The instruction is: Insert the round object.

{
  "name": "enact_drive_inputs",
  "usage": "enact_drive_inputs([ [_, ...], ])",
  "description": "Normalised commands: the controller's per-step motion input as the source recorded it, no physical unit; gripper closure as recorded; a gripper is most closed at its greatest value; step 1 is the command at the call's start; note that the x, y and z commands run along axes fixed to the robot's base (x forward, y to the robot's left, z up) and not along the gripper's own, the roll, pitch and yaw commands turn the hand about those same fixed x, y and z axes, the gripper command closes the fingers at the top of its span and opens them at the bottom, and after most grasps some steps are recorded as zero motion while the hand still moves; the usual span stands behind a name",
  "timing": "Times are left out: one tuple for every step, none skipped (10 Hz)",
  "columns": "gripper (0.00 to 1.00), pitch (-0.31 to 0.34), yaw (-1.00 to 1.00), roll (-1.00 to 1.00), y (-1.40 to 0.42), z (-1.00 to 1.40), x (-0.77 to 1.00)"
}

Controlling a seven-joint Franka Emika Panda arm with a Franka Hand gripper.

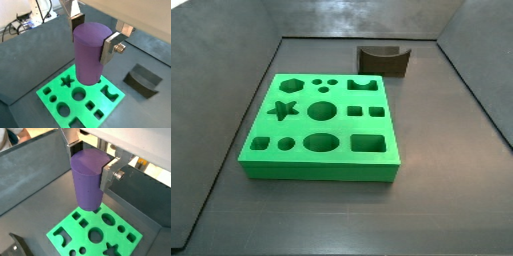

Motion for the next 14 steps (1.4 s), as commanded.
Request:
enact_drive_inputs([
  [1.00,0.000,0.00,0.00,-0.01,-1.00,-0.33],
  [1.00,-0.001,0.00,0.00,0.00,-1.00,-0.32],
  [1.00,-0.010,0.00,0.02,0.00,-1.00,-0.21],
  [1.00,0.000,-0.07,0.05,0.00,-1.00,0.07],
  [1.00,0.000,-0.05,0.06,0.00,-1.00,0.21],
  [1.00,0.001,-0.08,0.12,0.00,-1.00,0.29],
  [1.00,0.000,-0.06,0.16,0.00,-0.98,0.26],
  [1.00,-0.003,0.00,0.11,0.00,-1.00,0.00],
  [1.00,-0.034,0.00,0.02,0.00,-1.00,-0.15],
  [1.00,-0.067,0.00,0.01,0.00,-1.00,-0.23],
  [1.00,-0.027,-0.01,0.06,0.00,-1.00,0.00],
  [1.00,-0.001,-0.04,0.08,0.07,-0.80,-0.09],
  [1.00,-0.060,-0.01,0.01,0.15,-0.68,-0.36],
  [1.00,-0.056,-0.05,0.00,0.18,-0.53,-0.43],
])
